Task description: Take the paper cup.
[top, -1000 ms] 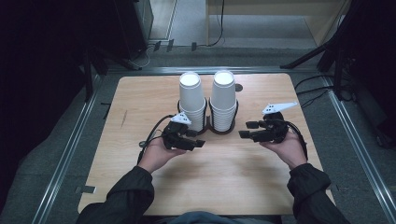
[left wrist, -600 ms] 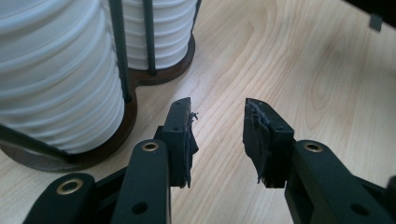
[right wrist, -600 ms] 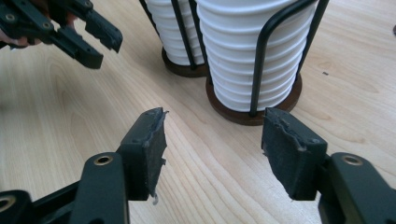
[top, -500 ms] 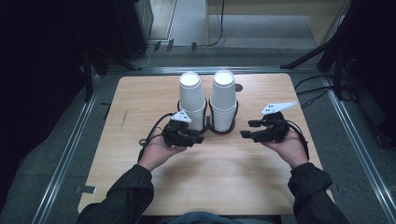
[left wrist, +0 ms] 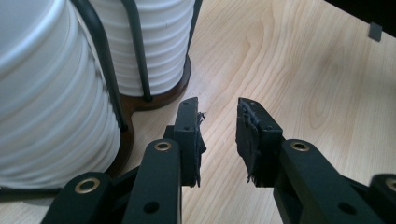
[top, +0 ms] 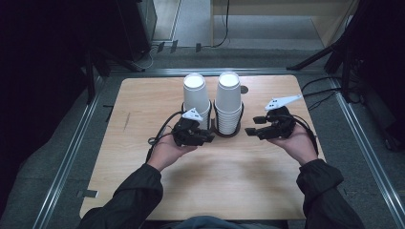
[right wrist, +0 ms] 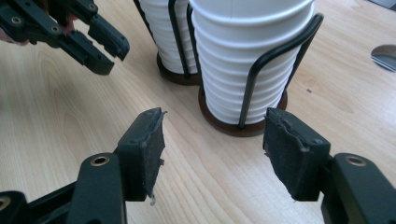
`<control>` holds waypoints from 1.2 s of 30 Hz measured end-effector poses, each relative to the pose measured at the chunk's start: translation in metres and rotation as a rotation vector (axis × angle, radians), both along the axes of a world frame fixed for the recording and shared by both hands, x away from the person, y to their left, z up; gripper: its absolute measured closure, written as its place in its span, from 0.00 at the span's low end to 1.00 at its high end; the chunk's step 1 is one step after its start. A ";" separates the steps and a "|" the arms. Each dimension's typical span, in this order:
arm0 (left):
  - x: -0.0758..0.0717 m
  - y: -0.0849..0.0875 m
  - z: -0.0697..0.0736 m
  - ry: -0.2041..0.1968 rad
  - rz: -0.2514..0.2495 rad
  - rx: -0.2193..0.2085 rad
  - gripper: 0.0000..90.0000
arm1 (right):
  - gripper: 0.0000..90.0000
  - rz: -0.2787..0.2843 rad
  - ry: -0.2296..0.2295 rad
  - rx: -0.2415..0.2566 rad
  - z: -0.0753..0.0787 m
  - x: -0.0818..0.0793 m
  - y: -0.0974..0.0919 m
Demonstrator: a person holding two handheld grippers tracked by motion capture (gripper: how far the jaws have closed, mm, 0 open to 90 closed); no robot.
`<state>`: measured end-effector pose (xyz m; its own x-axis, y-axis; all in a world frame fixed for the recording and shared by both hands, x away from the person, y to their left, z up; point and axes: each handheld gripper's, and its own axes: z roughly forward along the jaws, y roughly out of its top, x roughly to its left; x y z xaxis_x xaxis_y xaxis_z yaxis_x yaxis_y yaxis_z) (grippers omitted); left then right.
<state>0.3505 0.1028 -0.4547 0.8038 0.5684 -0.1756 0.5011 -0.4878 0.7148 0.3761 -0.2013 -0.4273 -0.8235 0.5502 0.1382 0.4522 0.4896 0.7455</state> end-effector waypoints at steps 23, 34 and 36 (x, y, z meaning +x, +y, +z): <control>0.024 -0.027 0.027 -0.026 0.069 -0.046 1.00 | 0.28 -0.016 -0.053 0.009 0.050 0.031 0.020; 0.038 -0.038 0.024 -0.015 0.131 -0.012 1.00 | 0.23 -0.009 -0.071 0.019 0.061 0.046 0.037; 0.039 -0.039 0.022 -0.029 0.141 0.005 1.00 | 0.22 -0.006 -0.069 0.022 0.062 0.048 0.040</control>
